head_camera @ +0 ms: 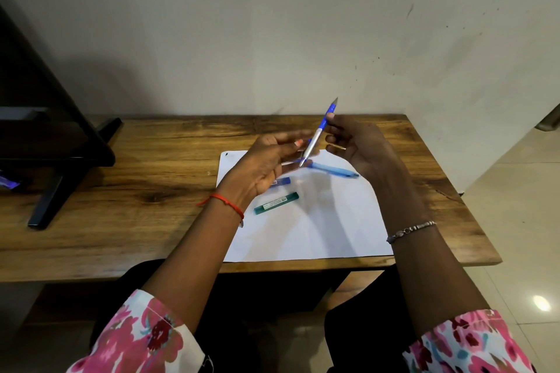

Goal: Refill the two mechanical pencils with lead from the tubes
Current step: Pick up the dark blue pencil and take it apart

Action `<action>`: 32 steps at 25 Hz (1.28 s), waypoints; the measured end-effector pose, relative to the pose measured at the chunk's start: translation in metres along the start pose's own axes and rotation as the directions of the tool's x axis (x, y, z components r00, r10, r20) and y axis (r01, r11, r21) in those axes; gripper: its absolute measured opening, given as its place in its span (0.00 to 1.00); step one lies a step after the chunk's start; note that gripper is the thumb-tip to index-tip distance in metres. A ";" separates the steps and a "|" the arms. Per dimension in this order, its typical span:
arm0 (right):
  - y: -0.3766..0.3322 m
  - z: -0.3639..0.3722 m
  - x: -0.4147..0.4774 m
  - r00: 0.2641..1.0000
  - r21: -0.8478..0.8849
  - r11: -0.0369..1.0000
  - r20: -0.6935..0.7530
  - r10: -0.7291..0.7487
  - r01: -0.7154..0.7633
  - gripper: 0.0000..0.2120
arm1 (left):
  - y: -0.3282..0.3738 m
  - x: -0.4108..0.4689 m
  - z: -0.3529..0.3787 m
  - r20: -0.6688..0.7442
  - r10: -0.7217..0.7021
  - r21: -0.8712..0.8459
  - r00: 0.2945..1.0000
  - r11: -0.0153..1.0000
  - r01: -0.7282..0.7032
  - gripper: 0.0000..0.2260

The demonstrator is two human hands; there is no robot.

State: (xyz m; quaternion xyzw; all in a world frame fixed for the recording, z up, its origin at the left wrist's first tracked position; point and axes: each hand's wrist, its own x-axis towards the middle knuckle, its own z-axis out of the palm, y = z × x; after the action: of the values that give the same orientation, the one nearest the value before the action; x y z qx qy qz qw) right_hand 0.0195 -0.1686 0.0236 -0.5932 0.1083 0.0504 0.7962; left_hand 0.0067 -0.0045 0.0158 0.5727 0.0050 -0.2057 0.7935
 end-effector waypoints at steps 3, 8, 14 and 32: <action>0.002 0.008 -0.003 0.983 0.186 0.966 0.016 0.180 -0.180 0.08 | 0.003 0.003 -0.003 0.002 0.278 0.142 0.961 0.951 -0.275 0.18; 0.005 0.019 -0.009 0.940 0.278 0.898 0.104 0.324 -0.340 0.09 | 0.002 0.002 0.002 0.210 0.500 0.452 0.840 0.712 -0.537 0.16; 0.002 0.015 -0.012 0.968 -0.262 0.960 0.195 0.155 -0.101 0.10 | 0.006 0.002 0.000 0.157 0.694 0.508 0.702 0.553 -0.660 0.14; 0.006 0.014 0.001 0.935 0.093 0.933 -0.113 -0.337 0.347 0.04 | 0.004 -0.001 0.011 0.037 0.480 0.677 0.877 0.633 -0.375 0.10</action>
State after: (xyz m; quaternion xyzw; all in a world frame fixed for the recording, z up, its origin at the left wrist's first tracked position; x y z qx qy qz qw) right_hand 0.0203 -0.1532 0.0213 -0.5593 0.0435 -0.1233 0.8186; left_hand 0.0050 -0.0128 0.0236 0.8151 -0.1465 0.0431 0.5588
